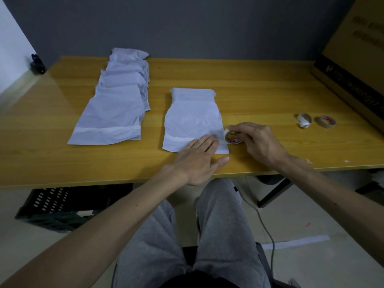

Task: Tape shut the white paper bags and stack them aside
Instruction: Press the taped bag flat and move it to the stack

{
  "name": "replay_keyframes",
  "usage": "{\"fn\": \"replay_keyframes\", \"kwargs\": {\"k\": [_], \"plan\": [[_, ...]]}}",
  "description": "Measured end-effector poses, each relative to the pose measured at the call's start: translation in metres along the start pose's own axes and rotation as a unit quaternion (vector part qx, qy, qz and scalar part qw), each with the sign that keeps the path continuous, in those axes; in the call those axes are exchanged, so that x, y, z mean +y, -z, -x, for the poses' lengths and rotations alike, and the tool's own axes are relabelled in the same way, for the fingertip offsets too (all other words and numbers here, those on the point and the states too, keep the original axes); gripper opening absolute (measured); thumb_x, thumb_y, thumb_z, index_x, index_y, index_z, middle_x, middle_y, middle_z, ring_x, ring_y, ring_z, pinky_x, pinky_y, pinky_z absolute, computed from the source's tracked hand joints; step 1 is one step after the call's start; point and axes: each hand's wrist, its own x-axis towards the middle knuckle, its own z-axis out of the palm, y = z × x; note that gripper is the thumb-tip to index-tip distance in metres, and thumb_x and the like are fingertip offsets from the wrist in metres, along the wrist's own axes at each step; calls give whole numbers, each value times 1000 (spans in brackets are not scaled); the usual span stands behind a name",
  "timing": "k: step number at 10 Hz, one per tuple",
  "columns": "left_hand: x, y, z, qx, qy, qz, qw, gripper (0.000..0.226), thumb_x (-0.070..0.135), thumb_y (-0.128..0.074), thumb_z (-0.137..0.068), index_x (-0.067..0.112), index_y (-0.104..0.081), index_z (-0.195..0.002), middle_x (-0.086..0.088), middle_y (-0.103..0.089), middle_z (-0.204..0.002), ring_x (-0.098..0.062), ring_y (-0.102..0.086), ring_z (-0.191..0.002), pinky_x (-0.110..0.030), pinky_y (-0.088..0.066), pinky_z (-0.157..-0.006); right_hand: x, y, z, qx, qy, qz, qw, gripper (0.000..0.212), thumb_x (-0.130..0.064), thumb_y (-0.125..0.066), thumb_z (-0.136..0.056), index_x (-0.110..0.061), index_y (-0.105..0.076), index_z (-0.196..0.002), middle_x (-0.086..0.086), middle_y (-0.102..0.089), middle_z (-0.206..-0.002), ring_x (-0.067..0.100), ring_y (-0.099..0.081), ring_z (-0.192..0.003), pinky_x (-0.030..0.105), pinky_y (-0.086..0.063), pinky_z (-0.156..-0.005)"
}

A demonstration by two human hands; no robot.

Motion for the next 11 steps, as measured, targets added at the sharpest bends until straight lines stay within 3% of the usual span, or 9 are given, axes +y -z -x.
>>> {"fn": "replay_keyframes", "kwargs": {"k": [3,4,5,6,7,8,9,10,11], "plan": [[-3,-1,-3,1,-3,11,1000,71,59,-8,-97,18,-1,-155,5,9,-162,-7,13,-146,-31,6,-120,3,6,-2,-8,5,6,1000,34,11,-53,-89,-4,-66,-117,15,-67,-112,29,-66,-96,20,-45,-86],[-3,5,-7,-2,-4,34,999,69,57,-15,-99,17,-12,-154,3,0,-162,-10,5,-148,-31,0,-120,3,9,-7,-12,-26,-14,999,33,6,-57,-89,-8,-67,-117,12,-69,-110,26,-65,-98,13,-41,-86],[-3,16,-11,76,10,180,981,47,47,-34,-101,15,-61,-123,-6,-55,-137,-21,-47,-128,-38,-37,-108,3,12,-11,-18,-54,-12,998,32,-4,-59,-91,-14,-65,-121,5,-67,-107,21,-61,-95,15,-39,-80],[-1,31,-21,199,43,252,946,30,32,-49,-99,11,-69,-102,-8,-68,-106,-21,-61,-98,-36,-48,-86,-1,16,-14,-17,-54,-4,998,35,-5,-60,-91,-15,-63,-125,0,-58,-105,15,-54,-92,12,-33,-78],[3,47,-30,231,46,269,934,42,29,-59,-94,11,-55,-132,-4,-56,-132,-19,-58,-113,-25,-44,-88,-7,19,-19,-26,-44,12,999,40,-1,-63,-88,-13,-61,-126,5,-58,-111,15,-54,-95,16,-36,-81],[7,58,-39,192,40,340,920,48,27,-71,-86,9,-57,-129,-4,-62,-123,-17,-61,-107,-27,-48,-86,-9,22,-23,-13,-57,-6,998,47,1,-66,-85,-14,-58,-129,2,-57,-106,12,-55,-91,11,-39,-74],[8,61,-45,178,25,308,934,24,19,-74,-84,8,-70,-104,-6,-70,-99,-18,-65,-95,-31,-53,-85,-10,26,-23,-3,-71,-34,997,44,-2,-66,-86,-14,-58,-128,-2,-57,-102,9,-55,-90,3,-39,-68],[8,58,-51,201,29,296,934,14,16,-74,-84,9,-70,-95,-7,-70,-89,-16,-65,-87,-30,-54,-82,-6,29,-17,29,-83,-37,995,29,-14,-59,-94,-10,-60,-123,4,-62,-106,14,-57,-92,15,-45,-77],[9,56,-53,216,37,300,928,7,15,-71,-86,11,-69,-92,-3,-67,-86,-14,-62,-83,-25,-52,-78,16,33,-5,23,-168,57,984,21,-11,-54,-96,-6,-65,-114,12,-60,-112,25,-57,-99,33,-46,-83]]}}
